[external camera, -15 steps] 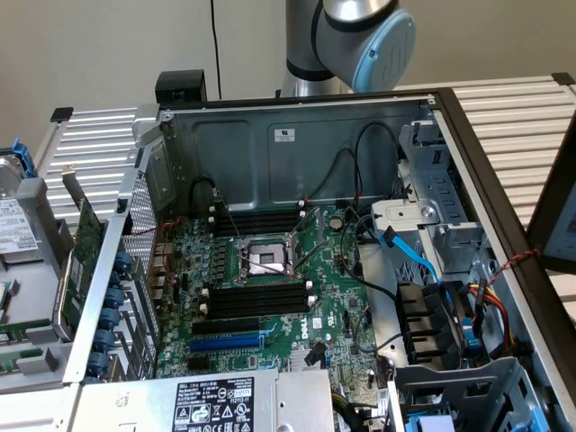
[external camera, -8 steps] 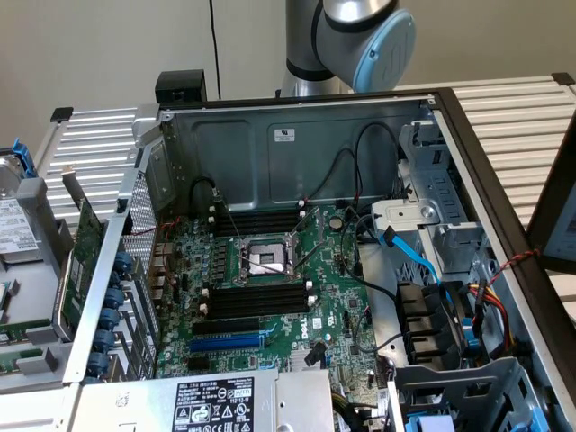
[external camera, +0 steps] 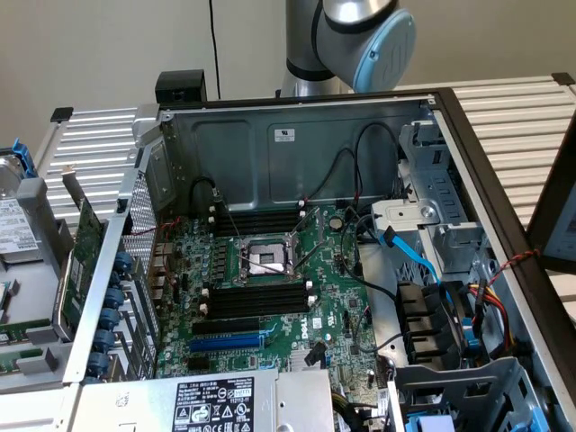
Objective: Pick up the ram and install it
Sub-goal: 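Pick up the ram and move it above insertion slot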
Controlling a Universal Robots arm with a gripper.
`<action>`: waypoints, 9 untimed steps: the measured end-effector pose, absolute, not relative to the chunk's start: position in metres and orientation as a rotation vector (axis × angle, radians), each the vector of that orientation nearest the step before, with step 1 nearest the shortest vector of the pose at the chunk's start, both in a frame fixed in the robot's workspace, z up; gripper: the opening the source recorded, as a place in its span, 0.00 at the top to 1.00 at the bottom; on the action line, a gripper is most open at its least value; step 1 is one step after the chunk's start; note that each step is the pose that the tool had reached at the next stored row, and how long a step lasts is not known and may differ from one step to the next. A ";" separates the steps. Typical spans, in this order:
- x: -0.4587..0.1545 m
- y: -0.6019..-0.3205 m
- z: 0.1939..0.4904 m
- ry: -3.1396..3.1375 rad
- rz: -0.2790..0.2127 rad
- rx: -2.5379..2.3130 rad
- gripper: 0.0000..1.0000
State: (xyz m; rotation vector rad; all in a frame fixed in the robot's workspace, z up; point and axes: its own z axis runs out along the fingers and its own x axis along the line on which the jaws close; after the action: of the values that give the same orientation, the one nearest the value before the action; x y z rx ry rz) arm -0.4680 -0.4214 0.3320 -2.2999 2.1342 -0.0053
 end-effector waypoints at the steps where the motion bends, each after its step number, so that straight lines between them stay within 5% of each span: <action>1: -0.468 -0.422 0.330 2.133 -0.005 -2.301 0.89; 9: -0.468 -0.425 0.317 2.131 -0.007 -2.304 0.89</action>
State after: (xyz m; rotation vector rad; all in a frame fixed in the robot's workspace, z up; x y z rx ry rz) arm -0.4681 -0.4251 0.3170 -2.3041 2.1307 -0.0070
